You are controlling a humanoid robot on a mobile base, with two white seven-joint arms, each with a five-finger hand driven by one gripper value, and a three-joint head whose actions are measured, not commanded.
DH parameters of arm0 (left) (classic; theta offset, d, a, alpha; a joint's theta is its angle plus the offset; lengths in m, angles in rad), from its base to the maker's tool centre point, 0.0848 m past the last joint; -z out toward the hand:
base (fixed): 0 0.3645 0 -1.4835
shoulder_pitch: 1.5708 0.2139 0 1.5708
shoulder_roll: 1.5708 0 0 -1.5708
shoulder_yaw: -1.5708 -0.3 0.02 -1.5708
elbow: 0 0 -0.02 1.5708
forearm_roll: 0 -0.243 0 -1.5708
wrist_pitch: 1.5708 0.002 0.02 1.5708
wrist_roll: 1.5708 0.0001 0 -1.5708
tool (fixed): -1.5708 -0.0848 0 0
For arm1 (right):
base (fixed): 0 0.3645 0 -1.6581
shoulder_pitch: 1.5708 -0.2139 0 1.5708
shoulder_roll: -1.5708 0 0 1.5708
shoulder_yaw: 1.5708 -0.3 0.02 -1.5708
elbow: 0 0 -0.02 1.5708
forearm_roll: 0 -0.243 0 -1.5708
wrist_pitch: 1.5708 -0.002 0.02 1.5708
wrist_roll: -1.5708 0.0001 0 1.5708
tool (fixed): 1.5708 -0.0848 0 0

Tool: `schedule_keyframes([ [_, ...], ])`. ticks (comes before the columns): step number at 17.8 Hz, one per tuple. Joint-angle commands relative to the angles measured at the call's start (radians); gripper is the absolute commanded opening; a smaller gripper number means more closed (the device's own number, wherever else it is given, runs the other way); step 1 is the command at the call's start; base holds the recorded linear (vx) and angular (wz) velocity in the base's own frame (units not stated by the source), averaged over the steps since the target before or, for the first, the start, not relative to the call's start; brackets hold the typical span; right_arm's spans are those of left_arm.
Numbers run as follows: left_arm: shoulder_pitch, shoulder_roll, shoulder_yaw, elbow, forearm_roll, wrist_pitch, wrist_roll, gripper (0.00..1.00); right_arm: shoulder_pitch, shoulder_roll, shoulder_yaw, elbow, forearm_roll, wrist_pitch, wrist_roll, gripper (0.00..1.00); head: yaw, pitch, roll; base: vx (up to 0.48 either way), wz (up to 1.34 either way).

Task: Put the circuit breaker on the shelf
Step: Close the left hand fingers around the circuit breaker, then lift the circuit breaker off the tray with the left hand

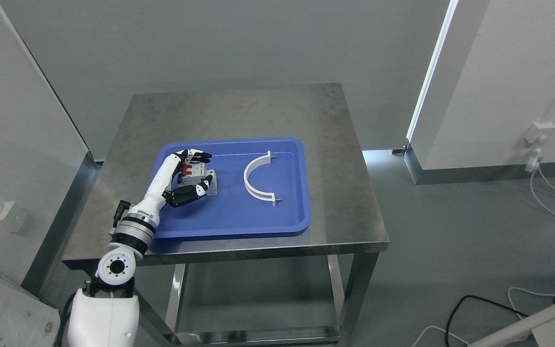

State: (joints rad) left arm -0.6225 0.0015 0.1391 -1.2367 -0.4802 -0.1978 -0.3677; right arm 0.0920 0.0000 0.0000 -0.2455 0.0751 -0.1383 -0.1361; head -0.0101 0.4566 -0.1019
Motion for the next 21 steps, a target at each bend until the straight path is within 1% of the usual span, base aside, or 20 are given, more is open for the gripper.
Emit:
schedule_keyframes([
  [1,0.012,0.016,0.042,0.023,-0.001,-0.054,-0.002,0.12,0.000,-0.018,0.020,0.000,0.000,0.217,0.000,1.00,0.0000,0.000,0.000,0.000,0.00],
  [5,0.012,0.016,0.045,0.025,0.011,-0.055,-0.004,0.11,0.000,-0.018,0.020,0.000,0.000,0.217,0.000,1.00,0.0000,0.000,0.000,0.000,0.00],
  [7,-0.009,0.016,0.056,0.013,0.044,-0.087,-0.002,0.11,0.000,-0.018,0.020,0.000,0.000,0.217,0.000,1.00,0.0000,0.000,0.000,0.000,0.00],
  [9,-0.066,0.016,0.068,-0.024,0.150,-0.097,-0.002,0.10,0.000,-0.018,0.020,0.000,0.000,0.217,0.000,1.00,0.0000,0.000,0.000,0.000,0.00],
  [11,-0.082,0.016,0.089,-0.062,0.241,-0.111,0.004,0.08,0.000,-0.018,0.020,0.000,0.000,0.217,0.000,1.00,0.0000,0.000,0.000,0.000,0.00],
  [14,-0.079,0.016,0.148,-0.093,0.363,-0.190,0.012,0.03,0.000,-0.018,0.020,0.000,0.000,0.217,0.000,1.00,0.0000,0.000,0.000,0.000,0.00],
  [16,-0.077,0.016,0.213,-0.093,0.455,-0.192,0.051,0.02,0.000,-0.018,0.020,0.000,0.000,0.217,0.000,1.00,0.0000,0.000,0.000,0.000,0.00],
  [18,-0.068,0.016,0.261,-0.095,0.497,-0.193,0.134,0.02,0.000,-0.018,0.020,0.000,0.000,0.217,0.000,1.00,0.0000,0.000,0.000,0.000,0.00],
  [21,-0.034,0.016,0.287,-0.095,0.574,-0.189,0.196,0.02,0.000,-0.018,0.020,0.000,0.000,0.217,0.000,1.00,0.0000,0.000,0.000,0.005,-0.02],
])
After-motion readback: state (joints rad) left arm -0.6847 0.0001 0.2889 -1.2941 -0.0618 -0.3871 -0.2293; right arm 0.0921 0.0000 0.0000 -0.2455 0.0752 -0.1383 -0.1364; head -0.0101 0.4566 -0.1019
